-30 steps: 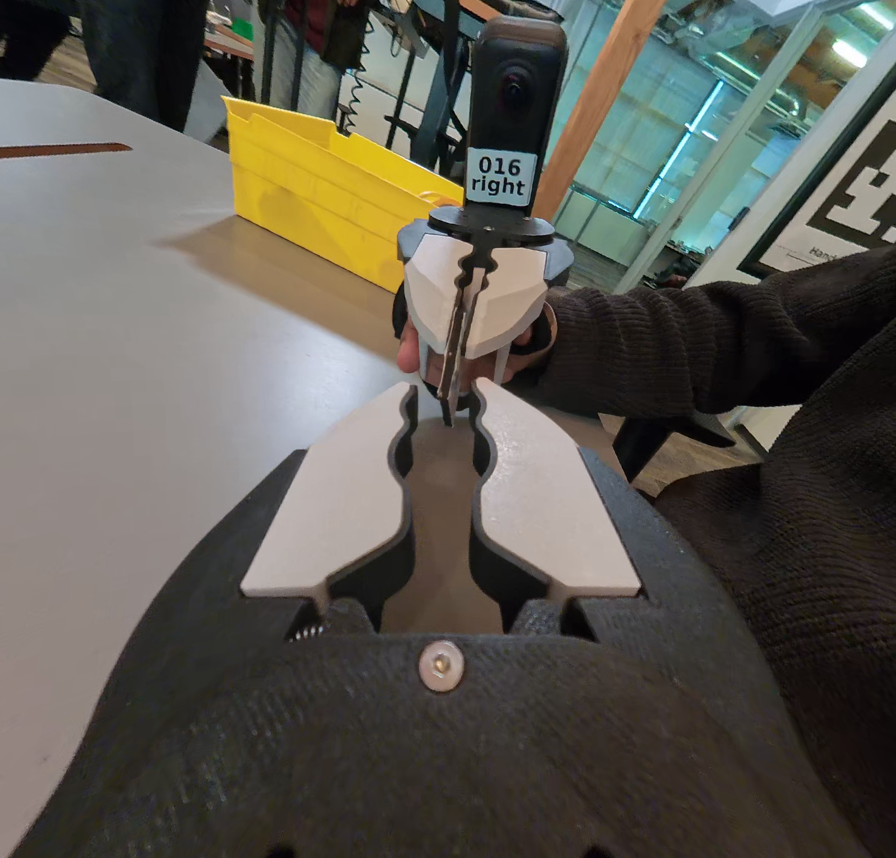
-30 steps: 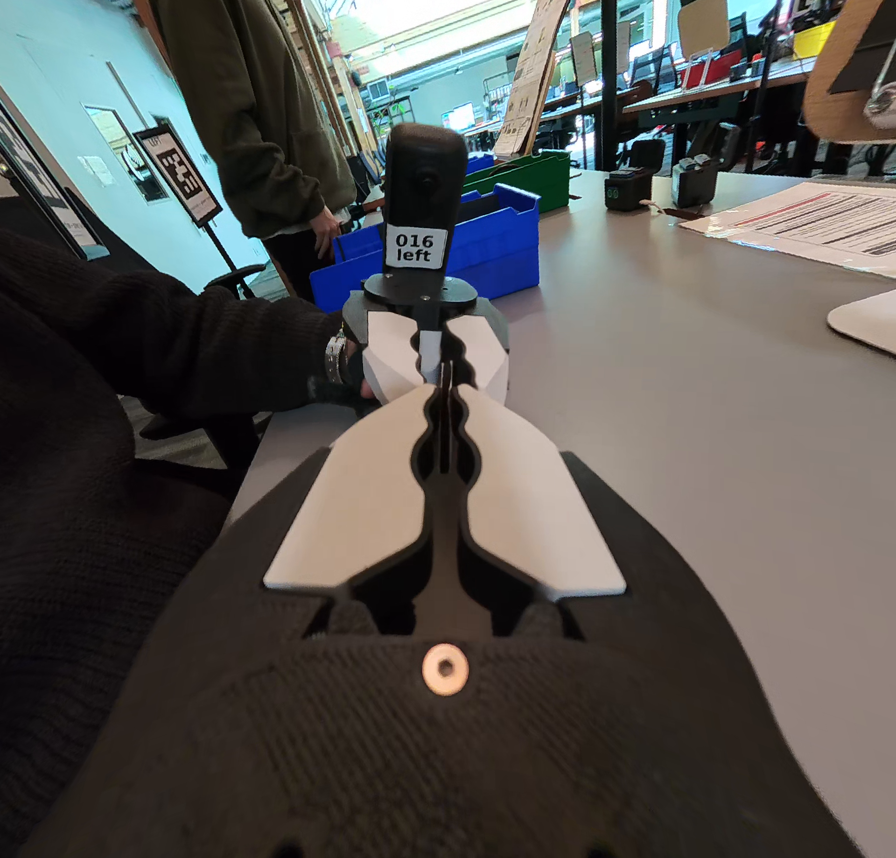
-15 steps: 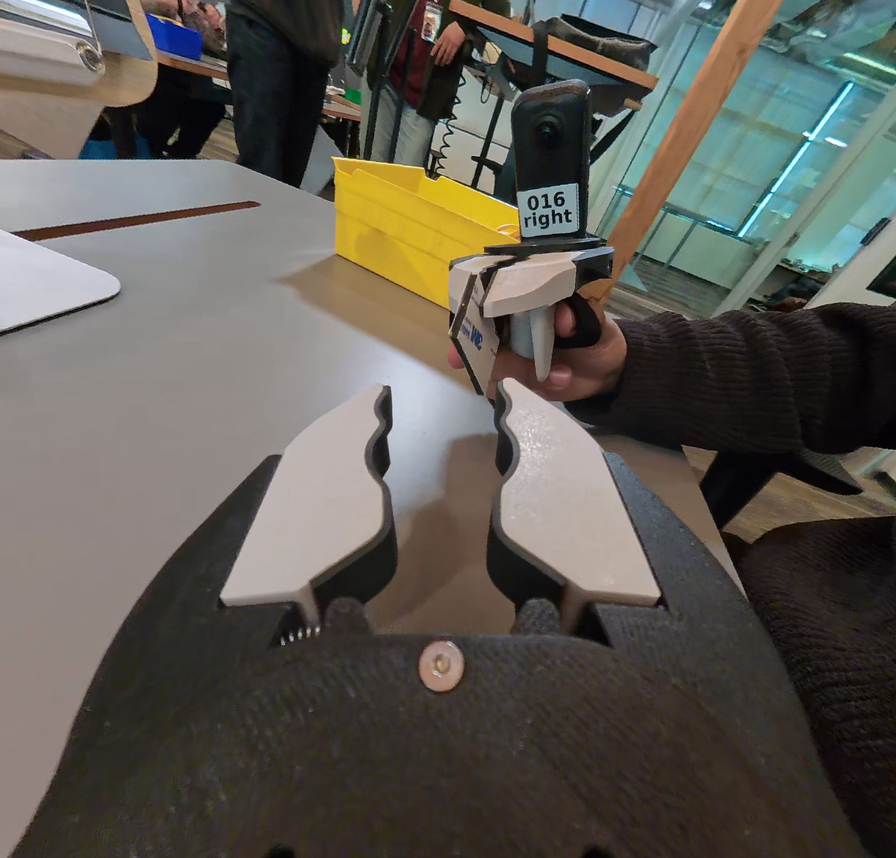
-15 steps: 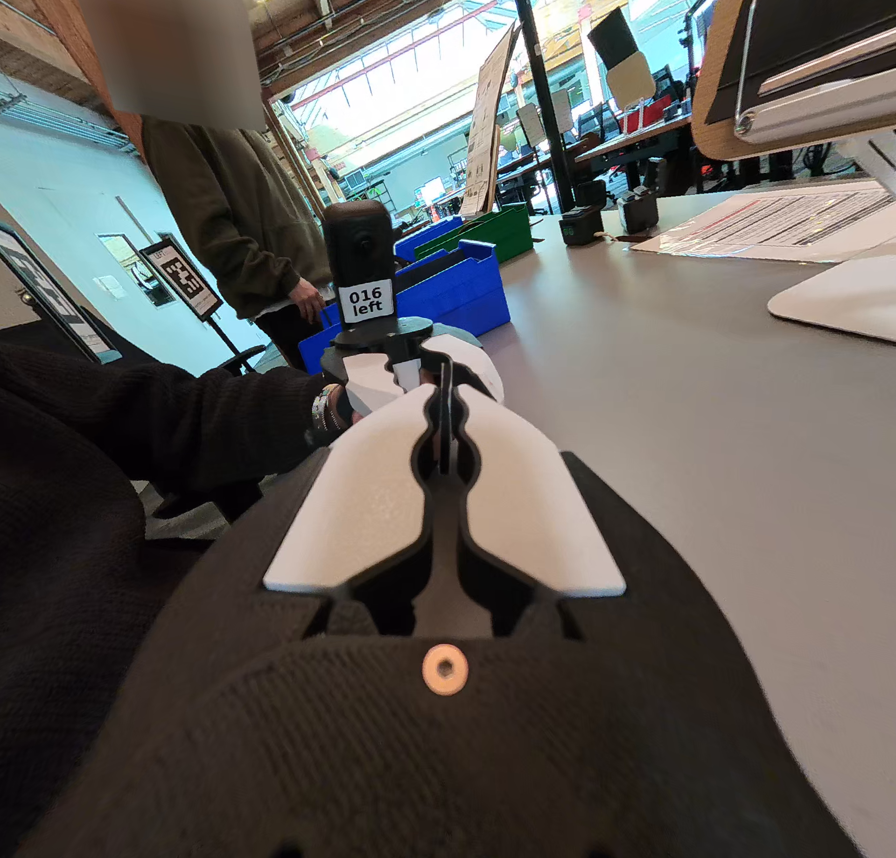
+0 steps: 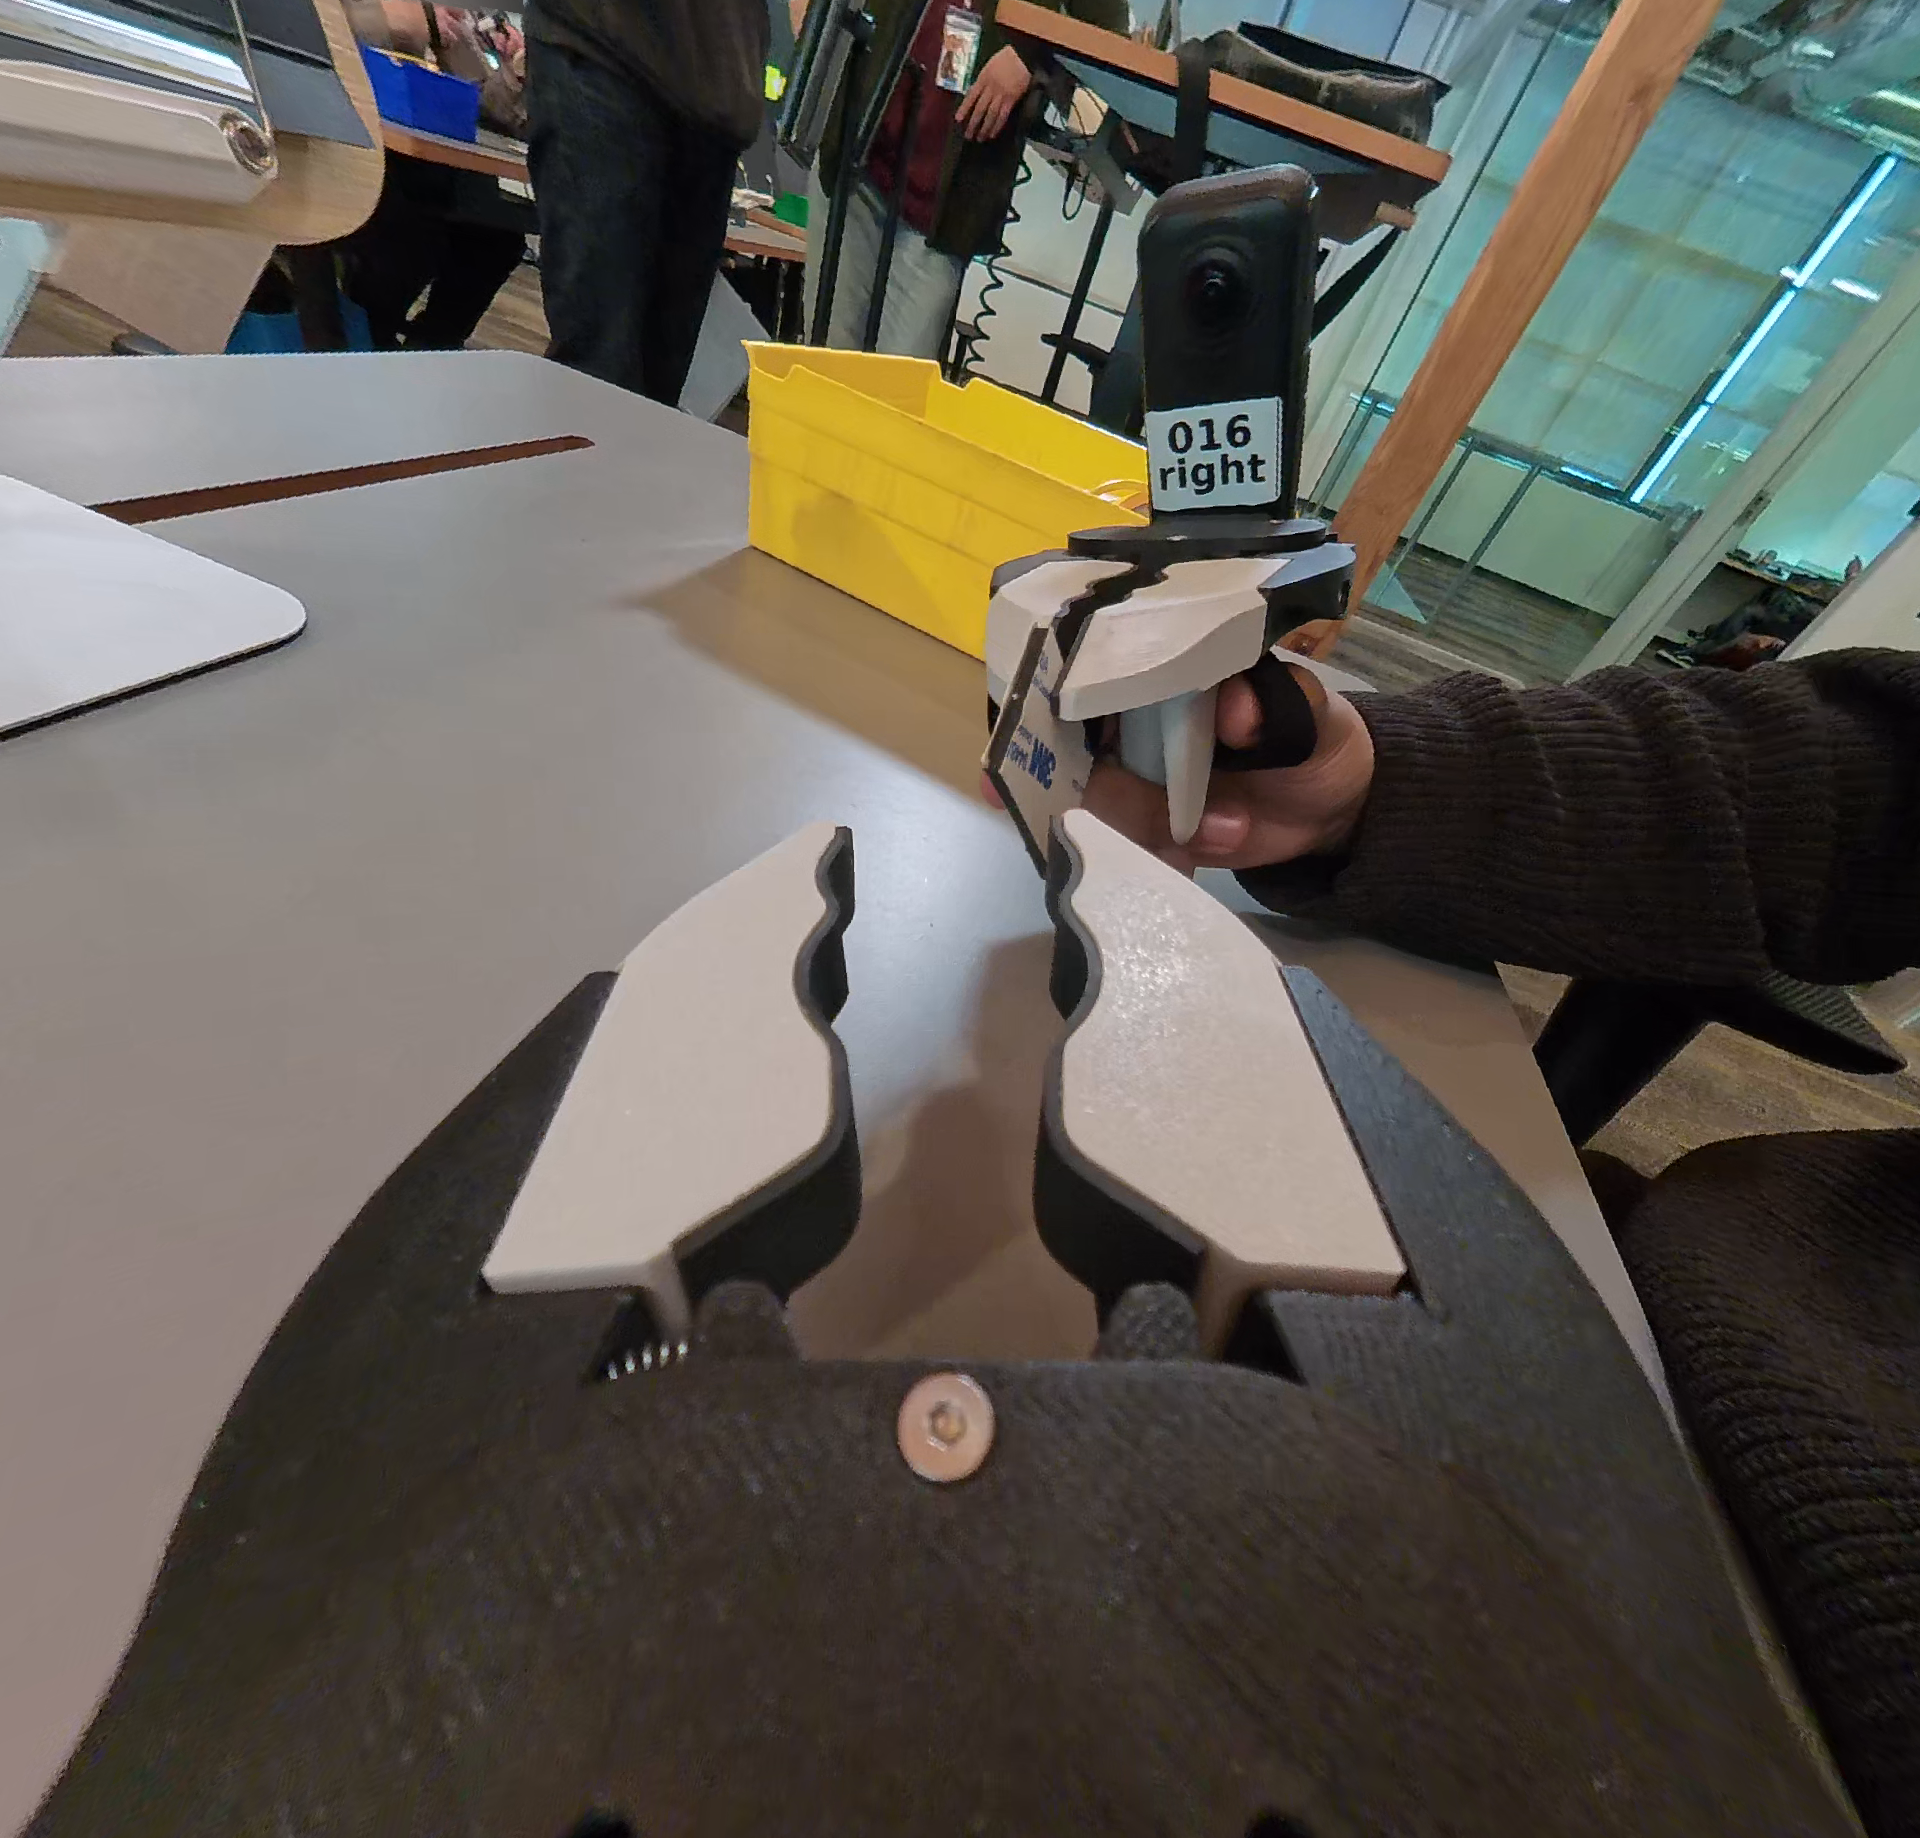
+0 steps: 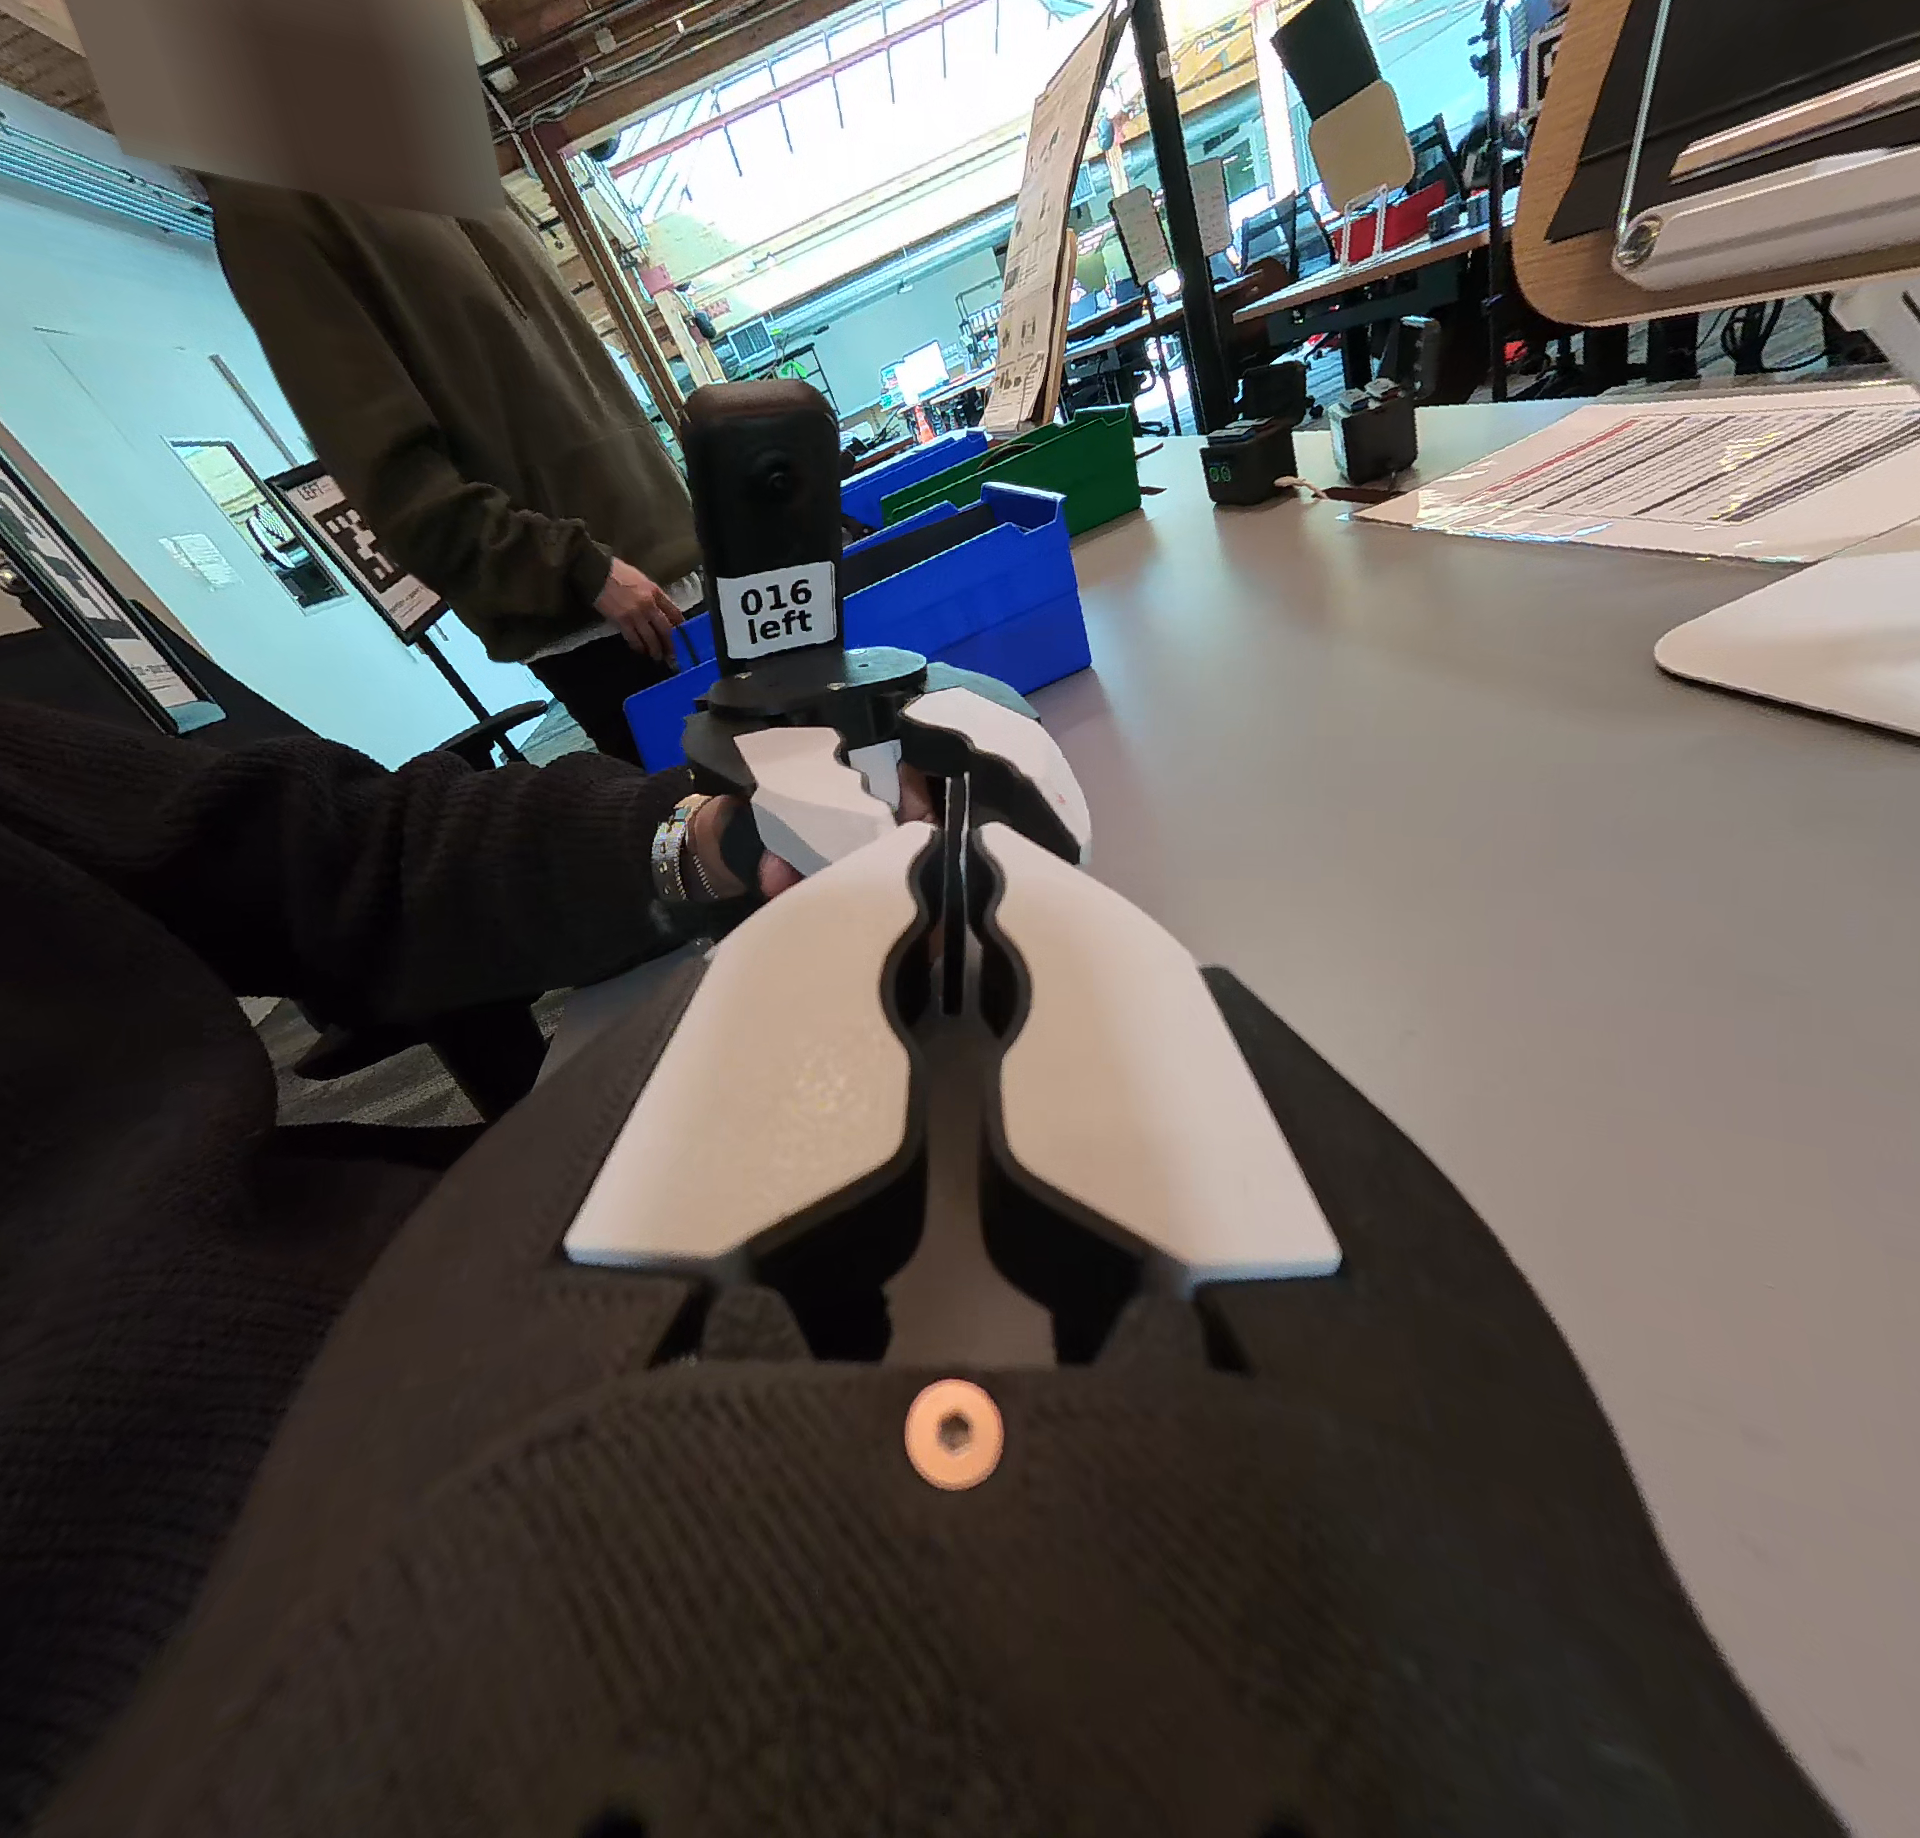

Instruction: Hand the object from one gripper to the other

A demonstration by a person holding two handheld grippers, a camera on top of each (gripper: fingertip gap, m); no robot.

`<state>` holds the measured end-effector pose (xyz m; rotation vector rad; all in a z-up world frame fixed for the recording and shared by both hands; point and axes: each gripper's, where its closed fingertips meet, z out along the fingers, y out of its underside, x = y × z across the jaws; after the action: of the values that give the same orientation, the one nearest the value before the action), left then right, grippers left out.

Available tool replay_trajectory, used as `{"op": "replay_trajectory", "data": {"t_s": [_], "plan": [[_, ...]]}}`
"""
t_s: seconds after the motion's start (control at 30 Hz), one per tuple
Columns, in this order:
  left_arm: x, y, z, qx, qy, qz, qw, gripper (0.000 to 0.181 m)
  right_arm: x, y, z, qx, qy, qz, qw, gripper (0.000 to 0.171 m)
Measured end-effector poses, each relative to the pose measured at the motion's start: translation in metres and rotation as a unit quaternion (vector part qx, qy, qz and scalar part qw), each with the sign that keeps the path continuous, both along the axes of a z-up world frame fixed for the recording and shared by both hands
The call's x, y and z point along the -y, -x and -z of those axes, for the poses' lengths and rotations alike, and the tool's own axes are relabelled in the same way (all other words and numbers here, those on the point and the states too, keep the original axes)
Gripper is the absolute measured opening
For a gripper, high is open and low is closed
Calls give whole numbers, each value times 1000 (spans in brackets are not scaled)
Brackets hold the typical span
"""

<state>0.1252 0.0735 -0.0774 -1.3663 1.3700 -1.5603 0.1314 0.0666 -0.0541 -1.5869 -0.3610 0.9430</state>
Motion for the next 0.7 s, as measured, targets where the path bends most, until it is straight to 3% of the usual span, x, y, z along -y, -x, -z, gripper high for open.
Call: {"op": "replay_trajectory", "data": {"t_s": [0.7], "plan": [[0,-1,0,-2,-14,-10,1000,34,-1,0,0,0,-2,6,1000,4]]}}
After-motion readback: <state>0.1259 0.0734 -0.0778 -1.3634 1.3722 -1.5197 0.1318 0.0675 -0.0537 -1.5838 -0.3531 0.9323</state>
